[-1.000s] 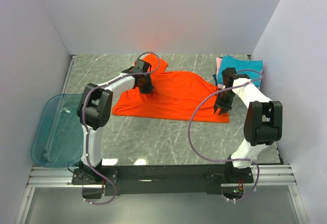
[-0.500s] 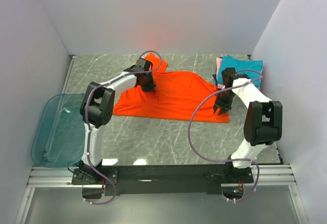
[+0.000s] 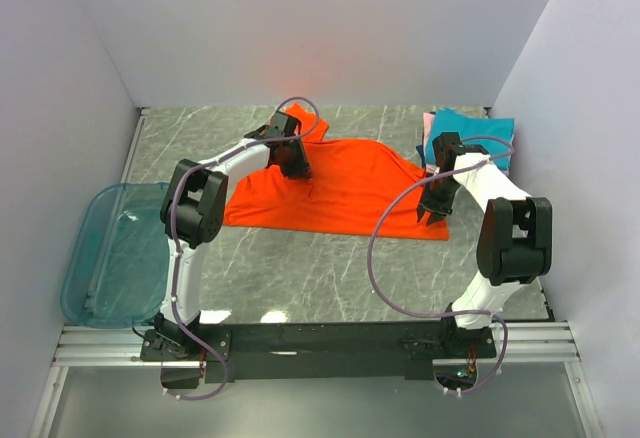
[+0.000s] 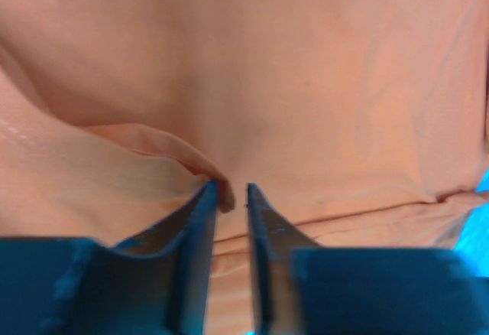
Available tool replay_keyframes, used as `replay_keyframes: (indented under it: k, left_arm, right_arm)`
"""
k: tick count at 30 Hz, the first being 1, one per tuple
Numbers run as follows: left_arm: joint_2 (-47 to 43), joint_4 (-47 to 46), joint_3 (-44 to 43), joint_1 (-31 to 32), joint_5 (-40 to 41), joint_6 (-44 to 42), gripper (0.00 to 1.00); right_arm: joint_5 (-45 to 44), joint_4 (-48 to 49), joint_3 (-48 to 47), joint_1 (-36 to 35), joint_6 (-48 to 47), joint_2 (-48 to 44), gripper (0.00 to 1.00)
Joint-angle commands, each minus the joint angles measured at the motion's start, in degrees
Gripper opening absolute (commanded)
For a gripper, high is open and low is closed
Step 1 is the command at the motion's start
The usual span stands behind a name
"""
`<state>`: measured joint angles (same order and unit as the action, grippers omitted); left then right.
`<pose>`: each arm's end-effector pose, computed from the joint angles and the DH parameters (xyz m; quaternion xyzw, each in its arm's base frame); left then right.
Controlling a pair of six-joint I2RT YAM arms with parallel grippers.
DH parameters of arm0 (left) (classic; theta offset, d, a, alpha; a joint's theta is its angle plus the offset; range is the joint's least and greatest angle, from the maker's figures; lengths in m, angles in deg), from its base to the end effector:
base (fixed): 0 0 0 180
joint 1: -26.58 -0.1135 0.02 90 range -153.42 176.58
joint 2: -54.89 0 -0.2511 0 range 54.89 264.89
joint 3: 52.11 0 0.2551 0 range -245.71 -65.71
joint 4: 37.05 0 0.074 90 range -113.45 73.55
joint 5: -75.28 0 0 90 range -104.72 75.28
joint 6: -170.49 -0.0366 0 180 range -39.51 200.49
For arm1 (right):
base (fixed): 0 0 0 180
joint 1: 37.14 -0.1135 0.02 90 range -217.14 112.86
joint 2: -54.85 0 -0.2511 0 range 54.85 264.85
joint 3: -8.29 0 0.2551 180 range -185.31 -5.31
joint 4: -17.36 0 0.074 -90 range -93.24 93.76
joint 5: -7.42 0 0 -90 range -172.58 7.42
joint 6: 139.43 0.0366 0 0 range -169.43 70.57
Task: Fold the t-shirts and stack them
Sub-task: Fold the tshirt
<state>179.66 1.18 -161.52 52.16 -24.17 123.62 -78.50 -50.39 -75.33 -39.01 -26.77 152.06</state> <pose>0.4254 -0.2103 0.1636 -0.1190 0.9396 -0.2403 0.2129 0.3159 0.0129 0.1934 0.1772 0.9806 0.0507 0.0662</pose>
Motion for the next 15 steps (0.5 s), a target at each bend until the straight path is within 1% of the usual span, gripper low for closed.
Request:
replay_keyframes:
  k: [1,2,3,5,6,9,12,15]
  left_arm:
    - [0.04,-1.85,-2.19,0.43,-2.67,0.99,0.3]
    - [-0.05,-2.29,-1.93,0.43,-3.02,0.99,0.33]
    - [-0.49,-2.82,-1.58,0.43,-3.81,1.25,0.4]
    - [-1.02,-4.23,-1.31,0.52,-4.52,1.51,0.48]
    - [-1.37,-4.67,-1.22,0.52,-5.48,1.6,0.54]
    - [-2.86,-7.3,-0.35,0.52,-7.76,2.04,0.66]
    - [-5.4,-12.92,1.58,0.52,-10.75,3.0,0.7]
    - [-7.26,-18.72,2.64,0.43,-15.58,5.02,0.72]
  right_arm:
    - [-0.47,-0.61,0.06,-0.5,-0.15,-1.41,0.34]
    - [-0.47,-0.69,-0.03,-0.5,-0.07,-1.41,0.34]
    - [-0.47,-0.61,-0.12,-0.5,-0.07,-1.41,0.34]
    - [-0.47,-0.69,-0.29,-0.5,0.02,-1.41,0.34]
    - [-0.47,-0.78,-0.38,-0.42,0.02,-1.41,0.34]
    - [-0.38,-0.78,-0.73,-0.59,0.02,-1.41,0.34]
    - [-0.38,-0.87,-1.35,-0.94,0.2,-1.41,0.34]
    - [-0.3,-1.04,-2.14,-1.29,-0.07,-1.23,0.34]
